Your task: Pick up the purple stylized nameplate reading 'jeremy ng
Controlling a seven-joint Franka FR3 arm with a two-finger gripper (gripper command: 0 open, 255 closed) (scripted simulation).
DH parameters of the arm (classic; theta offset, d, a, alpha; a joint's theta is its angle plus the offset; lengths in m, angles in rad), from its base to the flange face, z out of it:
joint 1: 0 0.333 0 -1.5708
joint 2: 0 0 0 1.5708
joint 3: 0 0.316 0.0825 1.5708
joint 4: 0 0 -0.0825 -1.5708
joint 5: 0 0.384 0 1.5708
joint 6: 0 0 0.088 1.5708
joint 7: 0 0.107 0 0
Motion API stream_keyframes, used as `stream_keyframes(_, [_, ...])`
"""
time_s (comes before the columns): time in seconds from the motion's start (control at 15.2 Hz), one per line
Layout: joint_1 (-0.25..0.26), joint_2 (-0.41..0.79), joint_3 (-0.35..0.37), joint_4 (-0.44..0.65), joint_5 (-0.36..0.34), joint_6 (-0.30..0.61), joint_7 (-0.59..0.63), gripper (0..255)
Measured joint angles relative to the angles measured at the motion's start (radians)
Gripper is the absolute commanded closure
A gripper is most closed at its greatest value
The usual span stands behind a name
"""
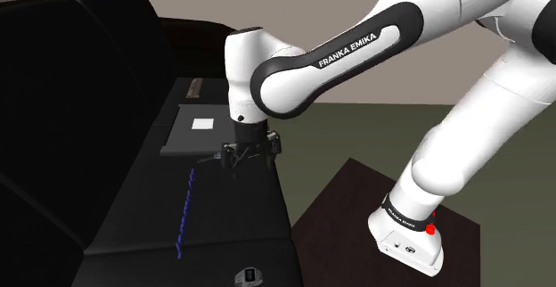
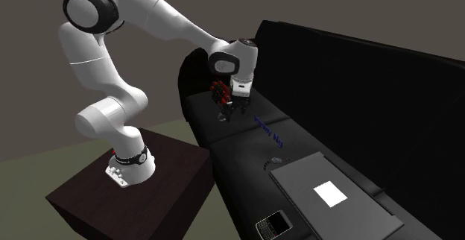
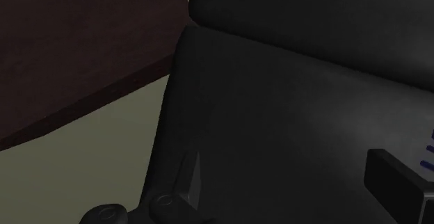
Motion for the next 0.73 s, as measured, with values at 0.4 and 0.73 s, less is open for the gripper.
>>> stream_keyframes(0.4, [0.018, 0.295, 0.039, 0.168, -0.207, 0.102, 0.303, 0])
stream_keyframes(0.73, [0.118, 0.529, -0.025, 0.364, -0.372, 0.117, 0.518, 0])
